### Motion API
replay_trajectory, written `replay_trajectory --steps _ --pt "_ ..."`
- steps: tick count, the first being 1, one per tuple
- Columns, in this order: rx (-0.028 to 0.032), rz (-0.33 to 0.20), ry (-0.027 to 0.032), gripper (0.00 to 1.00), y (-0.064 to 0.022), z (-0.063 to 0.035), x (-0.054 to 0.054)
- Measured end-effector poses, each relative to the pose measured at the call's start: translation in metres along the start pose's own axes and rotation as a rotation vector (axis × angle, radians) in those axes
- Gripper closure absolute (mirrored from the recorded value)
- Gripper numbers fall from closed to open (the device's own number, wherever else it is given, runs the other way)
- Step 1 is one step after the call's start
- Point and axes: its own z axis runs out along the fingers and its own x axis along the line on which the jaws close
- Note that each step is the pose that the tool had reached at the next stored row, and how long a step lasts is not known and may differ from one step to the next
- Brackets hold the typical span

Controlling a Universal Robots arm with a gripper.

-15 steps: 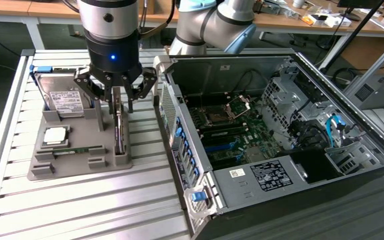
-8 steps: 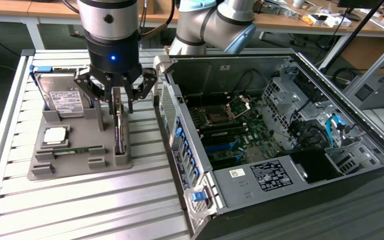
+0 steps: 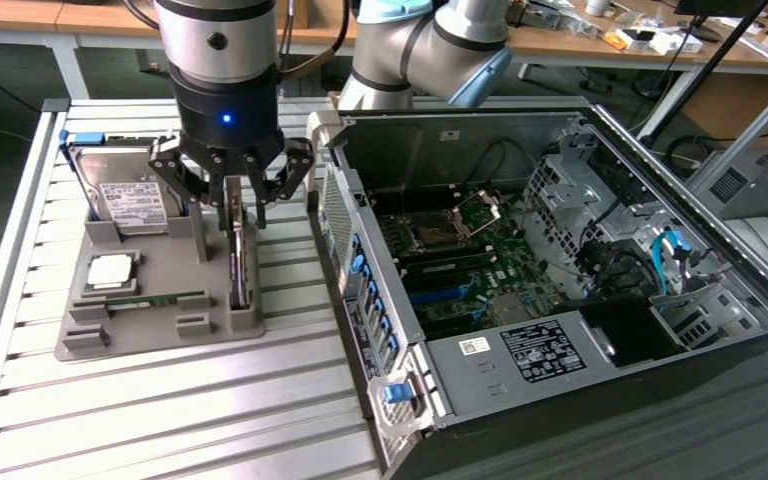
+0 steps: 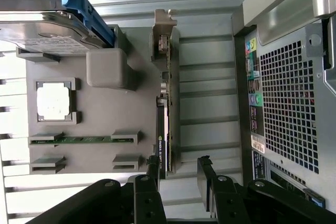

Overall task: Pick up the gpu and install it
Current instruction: 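Pick up the gpu and move the gpu toward the slot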

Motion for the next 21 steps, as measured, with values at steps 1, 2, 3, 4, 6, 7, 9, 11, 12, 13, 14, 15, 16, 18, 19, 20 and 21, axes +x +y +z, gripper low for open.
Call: replay_trajectory --steps 1,2,3,4,6,7,9,11,12,13,14,15,16,18,19,20,21 --pt "0.0000 0.000 0.0000 0.58 0.0000 0.0002 0.0000" --pt "0.0000 0.000 0.0000 0.58 0.0000 0.0004 0.0000" --pt "0.0000 0.000 0.0000 0.58 0.0000 0.0006 0.0000" --pt "0.0000 0.000 0.0000 0.58 0.0000 0.0008 0.0000" --pt "0.0001 0.000 0.0000 0.58 -0.0001 0.0012 0.0001" --pt "0.0000 0.000 0.0000 0.58 -0.0001 0.0014 0.0001" --pt "0.0000 0.000 0.0000 0.58 -0.0001 0.0019 0.0001" --pt "0.0000 0.000 0.0000 0.58 -0.0002 0.0026 0.0001" --pt "0.0000 0.000 0.0000 0.58 -0.0002 0.0028 0.0001" --pt "0.0000 0.000 -0.0001 0.58 -0.0002 0.0031 0.0001" --pt "0.0000 0.000 -0.0001 0.58 -0.0002 0.0034 0.0001" --pt "0.0001 0.000 0.0000 0.58 -0.0002 0.0036 0.0001" --pt "0.0001 0.000 0.0000 0.58 -0.0003 0.0039 0.0001" --pt "0.0002 0.000 0.0000 0.58 -0.0003 0.0045 0.0001" --pt "0.0002 0.000 0.0000 0.58 -0.0003 0.0048 0.0001" --pt "0.0002 0.000 0.0001 0.58 -0.0003 0.0051 0.0001" --pt "0.0003 0.000 0.0001 0.58 -0.0003 0.0054 0.0001"
